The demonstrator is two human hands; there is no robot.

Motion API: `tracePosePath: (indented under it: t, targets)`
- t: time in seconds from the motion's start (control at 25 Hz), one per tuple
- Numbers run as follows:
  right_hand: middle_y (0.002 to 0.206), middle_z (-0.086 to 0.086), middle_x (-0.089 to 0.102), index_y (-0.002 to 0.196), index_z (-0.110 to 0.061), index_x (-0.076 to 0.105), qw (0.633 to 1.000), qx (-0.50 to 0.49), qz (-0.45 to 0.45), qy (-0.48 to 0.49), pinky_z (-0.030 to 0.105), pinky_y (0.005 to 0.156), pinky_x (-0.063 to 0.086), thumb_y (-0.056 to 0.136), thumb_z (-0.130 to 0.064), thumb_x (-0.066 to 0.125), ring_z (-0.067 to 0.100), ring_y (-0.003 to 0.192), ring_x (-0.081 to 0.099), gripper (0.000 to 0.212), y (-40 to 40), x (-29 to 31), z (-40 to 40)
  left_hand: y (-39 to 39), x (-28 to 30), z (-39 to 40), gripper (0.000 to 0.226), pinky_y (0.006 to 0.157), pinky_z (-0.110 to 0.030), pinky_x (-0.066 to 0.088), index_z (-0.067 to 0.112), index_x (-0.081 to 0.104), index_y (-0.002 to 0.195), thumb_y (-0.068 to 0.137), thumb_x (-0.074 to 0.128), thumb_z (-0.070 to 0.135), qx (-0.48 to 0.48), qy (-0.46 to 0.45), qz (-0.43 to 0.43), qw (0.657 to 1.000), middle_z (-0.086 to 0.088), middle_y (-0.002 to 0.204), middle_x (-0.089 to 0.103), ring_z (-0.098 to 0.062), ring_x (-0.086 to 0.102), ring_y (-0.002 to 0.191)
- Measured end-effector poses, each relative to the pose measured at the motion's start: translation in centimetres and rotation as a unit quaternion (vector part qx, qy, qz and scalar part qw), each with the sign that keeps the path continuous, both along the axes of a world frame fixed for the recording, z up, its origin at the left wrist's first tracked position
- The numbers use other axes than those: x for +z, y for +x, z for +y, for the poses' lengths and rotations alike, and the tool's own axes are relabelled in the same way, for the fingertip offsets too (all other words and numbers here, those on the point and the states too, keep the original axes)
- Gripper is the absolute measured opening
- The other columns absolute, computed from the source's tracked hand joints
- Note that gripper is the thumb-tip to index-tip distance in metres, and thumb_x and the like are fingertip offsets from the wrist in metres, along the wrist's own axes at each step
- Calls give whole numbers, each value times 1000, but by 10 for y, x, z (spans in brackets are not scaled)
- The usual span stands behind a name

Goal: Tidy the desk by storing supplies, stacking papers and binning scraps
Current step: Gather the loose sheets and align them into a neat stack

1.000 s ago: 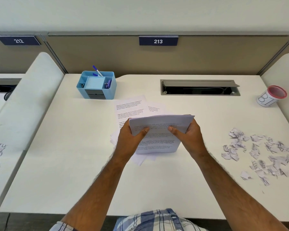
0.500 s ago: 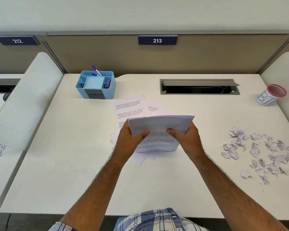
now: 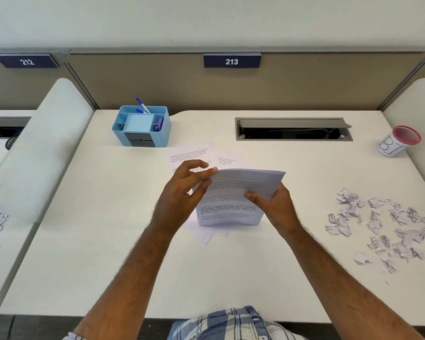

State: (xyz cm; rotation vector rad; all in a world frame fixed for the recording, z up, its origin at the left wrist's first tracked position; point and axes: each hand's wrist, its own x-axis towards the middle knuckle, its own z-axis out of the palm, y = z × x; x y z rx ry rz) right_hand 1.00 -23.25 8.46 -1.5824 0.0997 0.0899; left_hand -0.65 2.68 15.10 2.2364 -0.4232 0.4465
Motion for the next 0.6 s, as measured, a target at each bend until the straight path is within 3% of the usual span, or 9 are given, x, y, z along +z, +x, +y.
tracePosePath:
  t: [0.08, 0.16, 0.32, 0.48, 0.6]
  targets:
    - [106, 0, 78, 116, -12, 67, 1000, 5, 6, -1, 25, 79, 59, 75, -18, 90, 16, 98, 74, 48, 1, -2, -1, 1, -1, -1, 51, 97, -20, 52, 26, 55, 141, 94, 73, 18, -1, -32, 45, 998, 9, 134, 56, 4, 54, 120]
    - [105, -1, 79, 114, -12, 68, 1000, 11, 10, -2, 23, 77, 59, 75, -15, 89, 15, 96, 75, 45, 2, -4, -1, -1, -7, -3, 63, 93, -23, 57, 33, 45, 140, 89, 80, 23, -3, -121, 165, 979, 17, 130, 61, -6, 61, 117]
    - [107, -1, 79, 114, -13, 72, 999, 28, 29, -8, 29, 81, 59, 76, -15, 89, 18, 99, 75, 42, 3, -11, 0, -3, -45, -5, 43, 96, -46, 59, 35, 65, 128, 88, 81, 32, -16, -176, 344, 922, 15, 120, 73, -8, 70, 109]
    - [107, 1, 79, 114, -12, 73, 999, 22, 29, -3, 34, 83, 61, 79, -15, 87, 19, 98, 75, 38, 1, -15, 0, -9, -62, -20, 28, 94, -48, 60, 41, 71, 117, 90, 75, 47, 39, -221, 347, 910, 11, 115, 76, -11, 72, 106]
    - [106, 0, 79, 112, -11, 73, 999, 26, 34, -8, 34, 84, 61, 80, -14, 86, 18, 98, 76, 35, -5, -20, 0, -12, -68, -26, 27, 95, -45, 59, 34, 72, 119, 93, 74, 40, 48, -230, 355, 905, 11, 113, 76, -9, 72, 105]
